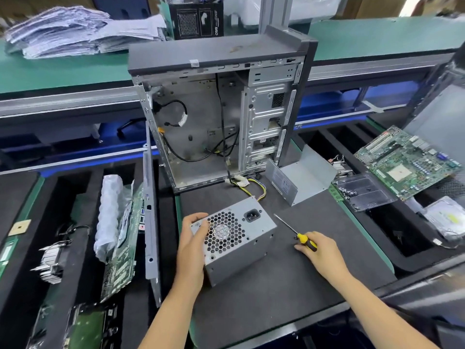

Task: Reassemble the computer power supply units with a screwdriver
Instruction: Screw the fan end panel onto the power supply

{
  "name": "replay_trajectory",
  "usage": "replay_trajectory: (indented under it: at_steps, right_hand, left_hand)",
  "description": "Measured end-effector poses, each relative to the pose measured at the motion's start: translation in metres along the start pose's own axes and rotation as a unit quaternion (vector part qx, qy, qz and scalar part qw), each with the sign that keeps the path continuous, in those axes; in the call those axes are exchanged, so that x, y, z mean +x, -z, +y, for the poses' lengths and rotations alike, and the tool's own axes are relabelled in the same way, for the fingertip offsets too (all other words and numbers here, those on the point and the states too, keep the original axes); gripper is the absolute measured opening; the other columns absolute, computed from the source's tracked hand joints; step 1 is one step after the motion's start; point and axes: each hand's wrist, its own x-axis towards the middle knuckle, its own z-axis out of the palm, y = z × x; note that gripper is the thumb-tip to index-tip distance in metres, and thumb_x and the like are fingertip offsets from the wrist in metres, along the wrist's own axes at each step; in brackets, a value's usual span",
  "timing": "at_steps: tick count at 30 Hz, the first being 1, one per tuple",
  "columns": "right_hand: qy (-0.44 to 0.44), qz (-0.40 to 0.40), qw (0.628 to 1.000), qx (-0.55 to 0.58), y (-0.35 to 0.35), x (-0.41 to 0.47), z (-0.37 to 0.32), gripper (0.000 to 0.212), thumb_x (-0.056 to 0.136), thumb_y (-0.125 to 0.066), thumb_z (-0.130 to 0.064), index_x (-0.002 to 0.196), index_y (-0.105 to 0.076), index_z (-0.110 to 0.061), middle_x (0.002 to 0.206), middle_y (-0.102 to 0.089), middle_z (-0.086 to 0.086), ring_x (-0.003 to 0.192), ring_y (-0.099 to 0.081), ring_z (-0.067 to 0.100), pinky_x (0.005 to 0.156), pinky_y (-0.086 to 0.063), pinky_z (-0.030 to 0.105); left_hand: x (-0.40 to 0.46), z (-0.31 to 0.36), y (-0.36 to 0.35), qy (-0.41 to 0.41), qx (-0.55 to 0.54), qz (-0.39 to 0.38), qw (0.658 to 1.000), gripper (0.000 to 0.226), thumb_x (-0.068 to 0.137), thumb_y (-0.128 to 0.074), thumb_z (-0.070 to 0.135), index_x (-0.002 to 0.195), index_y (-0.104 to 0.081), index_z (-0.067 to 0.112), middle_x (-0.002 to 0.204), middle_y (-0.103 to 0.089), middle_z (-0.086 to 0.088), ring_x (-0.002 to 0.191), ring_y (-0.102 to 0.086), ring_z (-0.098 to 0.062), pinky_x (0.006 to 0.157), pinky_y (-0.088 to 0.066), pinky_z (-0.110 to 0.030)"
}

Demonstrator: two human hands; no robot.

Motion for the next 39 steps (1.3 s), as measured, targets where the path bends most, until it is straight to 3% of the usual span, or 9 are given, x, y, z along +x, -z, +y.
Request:
replay_trajectory:
  at_steps: [4, 10, 14, 17, 20, 25, 29, 34, 39]
  right_hand:
    - [-0.001, 0.014, 1.0, 0.025, 0.002, 0.003, 0.001, 0.017, 0.085, -0.07, -0.022, 0.076, -0.056, -0.017, 0.07, -0.055, 0.0, 0.067, -0.052, 0.02, 0.065, -0.046, 0.037]
    - [0.02, 0.012, 1.0, -0.007, 0.003, 0.012, 0.004, 0.013, 0.087, -0.067, -0.02, 0.08, -0.059, -0.014, 0.075, -0.056, 0.001, 0.07, -0.053, 0.018, 0.064, -0.044, 0.033]
    - [0.035, 0.003, 0.999, -0.041, 0.004, 0.015, 0.004, 0.023, 0.088, -0.067, -0.023, 0.071, -0.051, -0.023, 0.071, -0.046, -0.002, 0.064, -0.048, 0.013, 0.057, -0.036, 0.028]
    - [0.044, 0.014, 0.998, -0.038, 0.004, 0.013, 0.004, 0.018, 0.086, -0.069, -0.021, 0.074, -0.056, -0.022, 0.07, -0.047, -0.003, 0.063, -0.049, 0.015, 0.057, -0.037, 0.03]
    - [0.045, 0.03, 0.998, -0.02, 0.004, 0.01, 0.001, 0.016, 0.086, -0.069, -0.017, 0.076, -0.057, -0.018, 0.07, -0.051, -0.002, 0.064, -0.05, 0.018, 0.059, -0.04, 0.033]
    - [0.001, 0.103, 0.983, 0.15, 0.019, 0.001, -0.027, 0.018, 0.089, -0.065, -0.015, 0.076, -0.059, -0.025, 0.064, -0.061, -0.001, 0.053, -0.057, 0.009, 0.05, -0.042, 0.011]
    - [0.034, 0.134, 0.955, 0.263, 0.045, -0.003, -0.082, 0.014, 0.089, -0.064, -0.017, 0.081, -0.064, -0.028, 0.07, -0.07, -0.003, 0.06, -0.066, 0.005, 0.058, -0.046, 0.009]
    - [0.122, 0.063, 0.936, 0.325, 0.051, -0.021, -0.156, 0.008, 0.085, -0.069, -0.015, 0.082, -0.068, -0.022, 0.07, -0.069, 0.002, 0.066, -0.068, 0.011, 0.062, -0.052, 0.02]
    - [0.21, -0.022, 0.943, 0.259, 0.016, -0.043, -0.186, 0.011, 0.08, -0.075, -0.017, 0.076, -0.068, -0.024, 0.067, -0.063, -0.006, 0.059, -0.05, 0.003, 0.057, -0.04, 0.014]
  left_hand:
    - [0.011, 0.004, -0.005, 0.012, -0.024, -0.033, 0.999, 0.015, 0.099, -0.049, 0.01, 0.096, -0.062, 0.018, 0.087, -0.068, -0.006, 0.074, -0.066, -0.019, 0.066, -0.048, -0.035]
    - [0.009, 0.0, -0.005, -0.006, -0.034, -0.001, 0.999, 0.016, 0.099, -0.051, 0.014, 0.106, -0.065, 0.016, 0.111, -0.066, -0.018, 0.101, -0.064, -0.028, 0.089, -0.047, -0.044]
    - [-0.005, -0.012, 0.003, -0.05, 0.016, 0.03, 0.998, 0.014, 0.099, -0.052, 0.018, 0.11, -0.06, 0.019, 0.11, -0.067, -0.001, 0.101, -0.062, -0.013, 0.085, -0.045, -0.024]
    - [-0.011, -0.018, 0.008, -0.068, 0.085, 0.071, 0.991, 0.007, 0.096, -0.059, 0.023, 0.092, -0.056, 0.017, 0.088, -0.058, 0.002, 0.081, -0.054, -0.012, 0.07, -0.04, -0.012]
    - [-0.011, -0.015, 0.01, -0.063, 0.105, 0.048, 0.991, 0.04, 0.097, -0.058, 0.027, 0.071, -0.041, 0.003, 0.073, -0.039, -0.005, 0.07, -0.036, -0.016, 0.065, -0.029, -0.027]
    - [-0.014, -0.008, 0.014, -0.026, 0.064, 0.025, 0.997, 0.054, 0.093, -0.063, 0.033, 0.067, -0.042, -0.009, 0.075, -0.041, -0.005, 0.073, -0.031, -0.017, 0.07, -0.023, -0.031]
    - [-0.017, -0.001, 0.015, -0.022, 0.07, 0.058, 0.996, 0.058, 0.09, -0.068, 0.028, 0.054, -0.025, 0.017, 0.057, -0.02, 0.003, 0.058, -0.019, -0.012, 0.052, -0.018, -0.02]
    - [-0.019, 0.002, 0.016, -0.04, 0.085, 0.056, 0.994, 0.065, 0.091, -0.068, 0.022, 0.047, -0.02, 0.026, 0.048, -0.018, 0.012, 0.047, -0.018, -0.007, 0.046, -0.02, -0.015]
    - [-0.016, -0.002, 0.019, -0.072, 0.126, 0.036, 0.989, 0.053, 0.091, -0.067, 0.017, 0.048, -0.036, 0.015, 0.043, -0.031, 0.014, 0.045, -0.031, -0.002, 0.049, -0.027, -0.013]
